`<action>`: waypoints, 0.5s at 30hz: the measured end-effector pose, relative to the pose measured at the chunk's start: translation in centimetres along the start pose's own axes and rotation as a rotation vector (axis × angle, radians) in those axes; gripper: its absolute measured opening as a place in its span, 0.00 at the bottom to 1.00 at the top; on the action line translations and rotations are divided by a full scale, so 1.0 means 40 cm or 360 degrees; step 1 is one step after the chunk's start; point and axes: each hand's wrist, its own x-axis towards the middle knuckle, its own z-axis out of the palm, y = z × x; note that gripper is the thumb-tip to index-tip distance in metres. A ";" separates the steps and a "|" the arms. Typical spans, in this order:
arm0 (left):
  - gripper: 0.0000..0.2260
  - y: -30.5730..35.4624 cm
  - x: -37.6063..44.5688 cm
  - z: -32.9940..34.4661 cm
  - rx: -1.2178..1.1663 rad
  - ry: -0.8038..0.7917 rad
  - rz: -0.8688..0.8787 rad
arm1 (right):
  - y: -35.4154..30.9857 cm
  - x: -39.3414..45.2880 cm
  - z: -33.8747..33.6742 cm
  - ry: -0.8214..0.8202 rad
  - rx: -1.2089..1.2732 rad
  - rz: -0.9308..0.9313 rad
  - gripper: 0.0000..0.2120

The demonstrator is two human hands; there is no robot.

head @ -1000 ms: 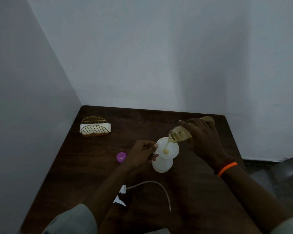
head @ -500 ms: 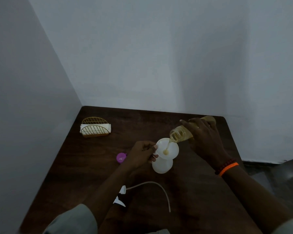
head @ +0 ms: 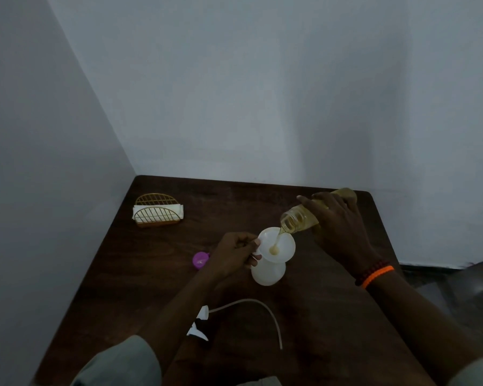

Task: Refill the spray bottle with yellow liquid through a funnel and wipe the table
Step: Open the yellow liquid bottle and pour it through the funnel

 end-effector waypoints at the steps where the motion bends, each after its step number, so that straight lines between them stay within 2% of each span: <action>1: 0.07 0.000 0.001 0.000 0.0011 -0.0005 -0.0002 | 0.000 -0.001 -0.001 0.0002 0.0000 -0.0001 0.38; 5: 0.09 0.004 0.001 0.001 0.0008 -0.0007 -0.0009 | 0.003 -0.003 -0.003 -0.0007 -0.0002 0.0006 0.39; 15: 0.07 0.001 0.002 -0.001 0.0016 -0.0018 -0.0017 | 0.005 0.002 -0.012 0.0031 -0.0016 -0.0014 0.39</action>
